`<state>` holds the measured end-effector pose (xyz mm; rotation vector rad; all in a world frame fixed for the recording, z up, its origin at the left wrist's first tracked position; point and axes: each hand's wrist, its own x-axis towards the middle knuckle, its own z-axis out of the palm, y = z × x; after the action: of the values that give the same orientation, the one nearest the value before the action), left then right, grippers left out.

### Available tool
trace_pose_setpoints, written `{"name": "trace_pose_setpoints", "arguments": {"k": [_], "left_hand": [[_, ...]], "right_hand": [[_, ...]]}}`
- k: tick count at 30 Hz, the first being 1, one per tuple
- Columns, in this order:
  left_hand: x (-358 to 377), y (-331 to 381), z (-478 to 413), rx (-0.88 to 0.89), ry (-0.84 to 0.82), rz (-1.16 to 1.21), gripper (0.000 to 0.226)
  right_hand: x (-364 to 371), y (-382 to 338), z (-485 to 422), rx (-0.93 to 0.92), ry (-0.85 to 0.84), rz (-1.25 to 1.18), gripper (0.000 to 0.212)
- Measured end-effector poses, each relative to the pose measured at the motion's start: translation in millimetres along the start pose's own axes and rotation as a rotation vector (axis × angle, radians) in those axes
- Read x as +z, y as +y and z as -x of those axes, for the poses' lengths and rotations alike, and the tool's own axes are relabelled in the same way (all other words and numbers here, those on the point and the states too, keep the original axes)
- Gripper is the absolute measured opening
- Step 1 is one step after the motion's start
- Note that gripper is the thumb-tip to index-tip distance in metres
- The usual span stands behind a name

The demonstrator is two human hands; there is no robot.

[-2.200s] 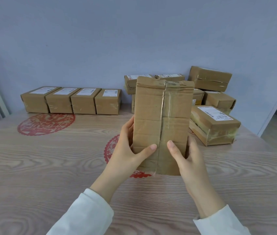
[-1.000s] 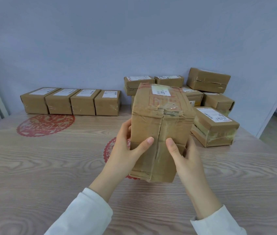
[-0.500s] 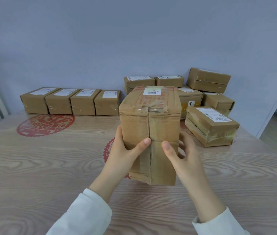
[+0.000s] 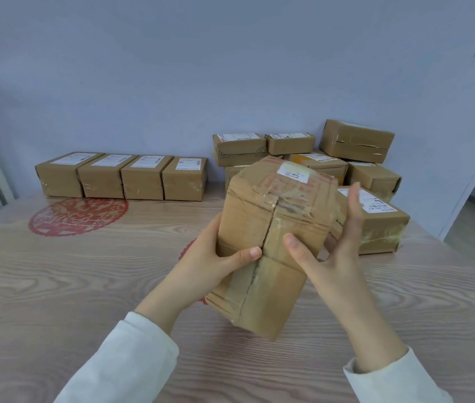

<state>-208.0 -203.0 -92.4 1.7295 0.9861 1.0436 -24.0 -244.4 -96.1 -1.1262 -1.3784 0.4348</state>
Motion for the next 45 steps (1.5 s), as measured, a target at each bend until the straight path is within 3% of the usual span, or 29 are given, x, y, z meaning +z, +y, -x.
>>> {"name": "trace_pose_setpoints", "arguments": {"k": [5,10,14,17,20,22,26,29,32,36,45], "left_hand": [[-3,-8,-5,-0.034,-0.039,-0.056,0.087],[0,-8,-2,-0.012,-0.009,-0.083,0.053],[3,-9,0,-0.035,0.020,-0.067,0.049],[3,-21,8,-0.104,0.030,-0.020,0.067],[1,-46,17,-0.226,0.040,0.000,0.098],[1,-56,23,-0.329,0.049,0.126,0.112],[10,-57,26,-0.328,-0.003,0.315,0.087],[13,-48,20,-0.253,0.130,0.352,0.084],[9,-37,14,-0.227,0.213,0.405,0.068],[2,-28,9,-0.232,0.267,0.349,0.035],[-3,-20,-6,-0.225,0.271,0.296,0.025]], "right_hand": [[-3,4,-3,-0.113,0.020,0.086,0.075],[-3,-2,-2,-0.049,0.024,-0.007,0.066],[-3,-6,-5,-0.027,0.009,0.017,0.064],[0,-5,-7,-0.035,-0.004,0.054,0.065],[-2,-4,-11,-0.020,0.029,0.001,0.061],[-6,-1,-17,0.007,0.066,-0.060,0.060],[-12,4,-23,0.127,0.144,-0.147,0.066],[-17,3,-23,0.238,0.205,-0.186,0.071],[-22,6,-20,0.338,0.192,-0.073,0.078],[-26,10,-17,0.418,0.159,0.003,0.053],[-22,31,-21,0.569,0.089,0.073,0.035]]}}
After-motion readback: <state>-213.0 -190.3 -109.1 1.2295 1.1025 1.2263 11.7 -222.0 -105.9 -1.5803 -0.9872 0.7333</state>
